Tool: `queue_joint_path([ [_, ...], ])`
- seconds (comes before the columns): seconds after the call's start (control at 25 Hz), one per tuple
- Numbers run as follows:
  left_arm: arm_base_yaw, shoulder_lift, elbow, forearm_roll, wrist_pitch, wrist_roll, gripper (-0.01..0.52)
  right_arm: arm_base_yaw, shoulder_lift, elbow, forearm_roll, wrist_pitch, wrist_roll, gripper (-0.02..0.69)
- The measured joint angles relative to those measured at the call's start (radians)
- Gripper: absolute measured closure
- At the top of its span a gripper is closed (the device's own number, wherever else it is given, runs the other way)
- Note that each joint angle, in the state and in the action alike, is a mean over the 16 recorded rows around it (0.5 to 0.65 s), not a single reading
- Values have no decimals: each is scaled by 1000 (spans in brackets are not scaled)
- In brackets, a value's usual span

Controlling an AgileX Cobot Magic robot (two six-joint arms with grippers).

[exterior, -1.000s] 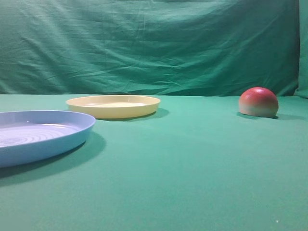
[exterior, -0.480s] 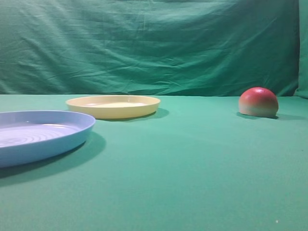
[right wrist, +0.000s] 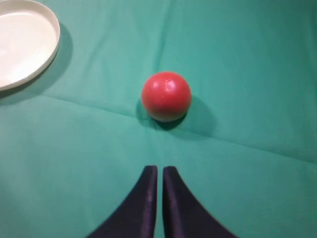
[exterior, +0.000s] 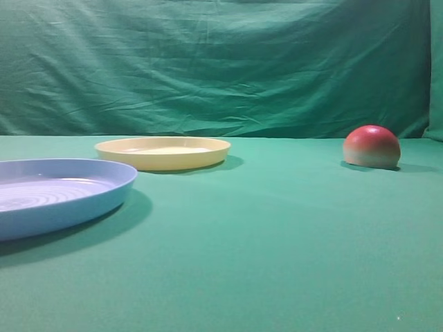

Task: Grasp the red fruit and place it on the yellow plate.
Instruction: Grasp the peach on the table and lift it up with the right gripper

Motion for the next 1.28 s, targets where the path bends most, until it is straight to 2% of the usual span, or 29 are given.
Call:
queue_joint_path([
  [0.12,0,0,0,0,0,0,357,22,106,-84,-29,23,14,641],
  [0.2,0,0,0,0,0,0,357,37,169,-132,-48,29,25,597],
  [0.68,0,0,0,0,0,0,357,62,399,-277,-123,-14,133,131],
  [0.8,0,0,0,0,0,0,357,55,435,-287,-137,-29,157,49],
  [1.0,0,0,0,0,0,0,357,44,494,-291,-155,-60,187,25],
  [1.28,0,0,0,0,0,0,357,33,563,-293,-157,-102,198,106],
])
